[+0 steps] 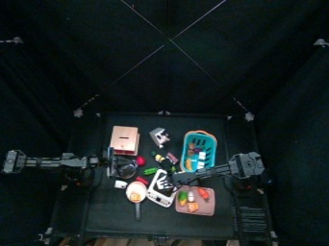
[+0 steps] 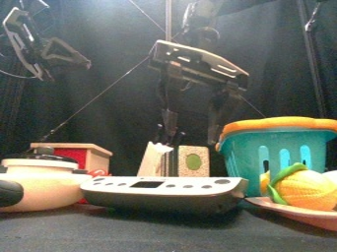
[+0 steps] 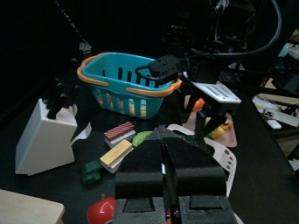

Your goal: Grab cleaver

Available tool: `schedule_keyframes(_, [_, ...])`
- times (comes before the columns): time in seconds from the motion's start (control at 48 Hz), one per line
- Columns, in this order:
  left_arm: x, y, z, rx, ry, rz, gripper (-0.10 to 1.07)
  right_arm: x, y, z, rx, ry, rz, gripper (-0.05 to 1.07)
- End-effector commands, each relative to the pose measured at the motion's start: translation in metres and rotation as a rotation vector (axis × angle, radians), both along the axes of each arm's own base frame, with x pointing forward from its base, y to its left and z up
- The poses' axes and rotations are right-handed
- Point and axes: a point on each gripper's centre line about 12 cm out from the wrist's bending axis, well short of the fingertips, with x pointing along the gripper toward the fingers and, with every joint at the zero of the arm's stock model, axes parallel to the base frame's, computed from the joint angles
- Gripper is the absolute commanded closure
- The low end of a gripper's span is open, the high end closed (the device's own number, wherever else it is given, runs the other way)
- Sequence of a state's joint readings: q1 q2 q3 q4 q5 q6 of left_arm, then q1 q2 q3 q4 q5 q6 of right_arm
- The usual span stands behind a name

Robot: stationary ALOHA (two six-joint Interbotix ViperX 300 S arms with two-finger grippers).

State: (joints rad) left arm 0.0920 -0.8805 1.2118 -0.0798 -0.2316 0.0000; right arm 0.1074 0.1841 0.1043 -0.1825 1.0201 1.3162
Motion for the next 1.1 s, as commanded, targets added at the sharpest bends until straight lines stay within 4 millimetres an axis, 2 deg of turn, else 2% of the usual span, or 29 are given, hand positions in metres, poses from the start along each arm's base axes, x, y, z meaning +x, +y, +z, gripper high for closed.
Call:
schedule_keyframes(0.0, [0.002, 0.001, 0.005, 0.0, -0.015, 0.002, 0.73, -0.001, -0.01, 0.045, -0.036, -0.106, 0.045, 0.07])
schedule_keyframes(0.208, [0.002, 0.001, 0.005, 0.004, -0.013, 0.006, 0.73, 0.002, -0.044, 0.081, -0.173, -0.191, 0.136, 0.07])
schedule_keyframes(0.333, [0.001, 0.006, 0.004, 0.001, -0.011, 0.027, 0.73, 0.008, -0.069, 0.094, -0.29, -0.25, 0.177, 0.07])
schedule_keyframes(0.604, [-0.001, 0.012, 0.0, -0.001, -0.002, 0.059, 0.73, 0.007, -0.121, 0.099, -0.451, -0.244, 0.189, 0.12])
schedule_keyframes(0.792, [-0.001, 0.013, 0.0, -0.001, 0.0, 0.065, 0.73, 0.01, -0.149, 0.088, -0.494, -0.221, 0.164, 0.17])
schedule_keyframes(0.917, [-0.002, 0.014, -0.001, -0.002, 0.001, 0.067, 0.73, 0.015, -0.16, 0.082, -0.501, -0.237, 0.158, 0.22])
schedule_keyframes(1.083, [-0.002, 0.015, -0.002, -0.002, 0.003, 0.074, 0.73, 0.019, -0.167, 0.078, -0.497, -0.259, 0.154, 0.23])
